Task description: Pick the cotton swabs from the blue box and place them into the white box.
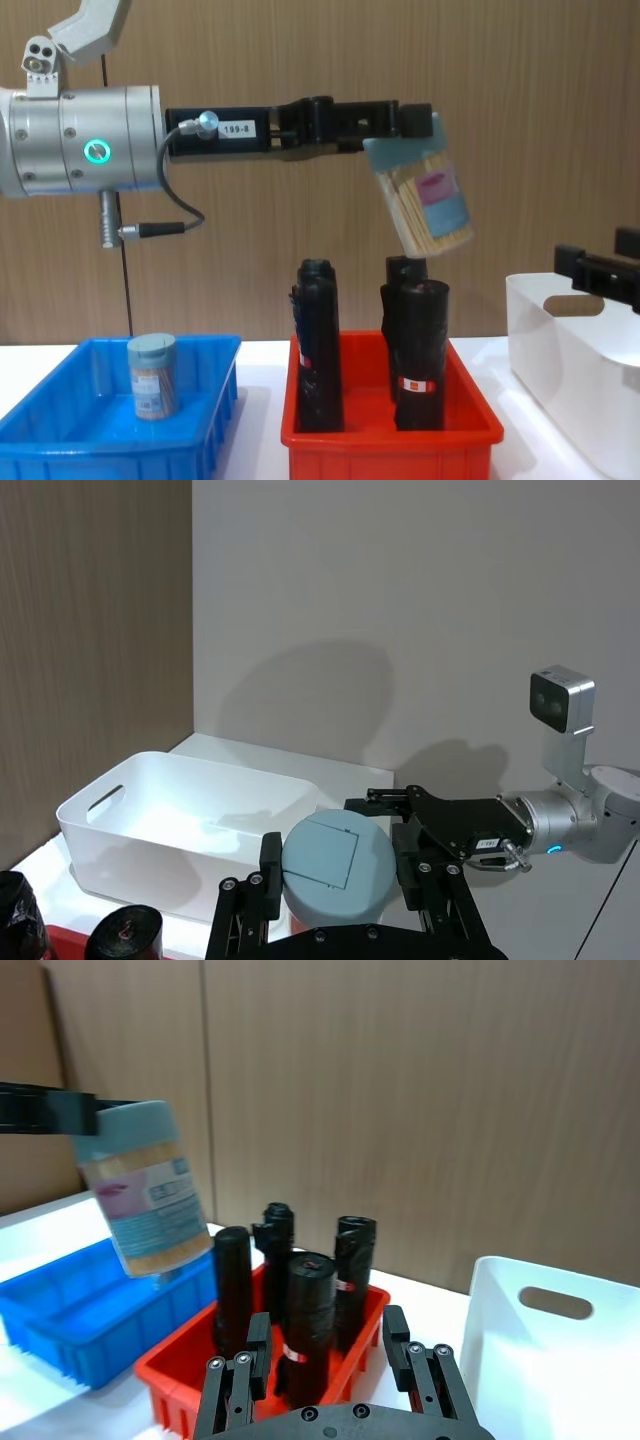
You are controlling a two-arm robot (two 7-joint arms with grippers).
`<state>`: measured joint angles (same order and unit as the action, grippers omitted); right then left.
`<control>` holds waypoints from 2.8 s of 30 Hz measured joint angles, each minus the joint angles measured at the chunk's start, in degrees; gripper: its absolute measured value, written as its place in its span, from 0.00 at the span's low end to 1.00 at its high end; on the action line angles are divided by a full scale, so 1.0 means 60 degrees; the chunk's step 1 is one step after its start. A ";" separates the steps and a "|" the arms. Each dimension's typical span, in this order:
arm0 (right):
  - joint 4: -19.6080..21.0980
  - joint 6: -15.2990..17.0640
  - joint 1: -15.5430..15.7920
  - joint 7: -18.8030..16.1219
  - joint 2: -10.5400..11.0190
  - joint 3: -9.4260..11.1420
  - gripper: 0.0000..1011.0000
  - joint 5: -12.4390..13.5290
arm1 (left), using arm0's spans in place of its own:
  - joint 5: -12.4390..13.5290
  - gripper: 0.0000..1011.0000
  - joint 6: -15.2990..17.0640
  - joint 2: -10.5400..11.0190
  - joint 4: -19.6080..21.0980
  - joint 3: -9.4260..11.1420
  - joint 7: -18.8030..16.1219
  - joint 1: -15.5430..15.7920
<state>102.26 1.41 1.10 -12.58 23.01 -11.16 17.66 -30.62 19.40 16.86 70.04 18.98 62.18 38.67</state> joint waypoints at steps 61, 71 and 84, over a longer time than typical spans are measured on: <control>-0.0741 0.2326 -0.2898 -0.5292 0.0084 -0.0400 0.68 -0.0318 | -0.0001 0.66 0.0024 -0.0003 -0.0021 0.0007 0.0069 0.0029; -0.0986 0.2347 -0.3231 -0.5493 0.0056 -0.0479 0.68 -0.0509 | -0.0001 0.66 0.0024 -0.0004 -0.0021 0.0007 0.0068 0.0028; -0.1321 0.2260 -0.3453 -0.5502 0.0086 -0.0540 0.68 -0.0634 | -0.0001 0.66 0.0024 -0.0005 -0.0021 0.0007 0.0068 0.0028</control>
<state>94.34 14.97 -19.62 -45.60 23.53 -14.41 13.85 -30.63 19.54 16.84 69.91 19.02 62.59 38.84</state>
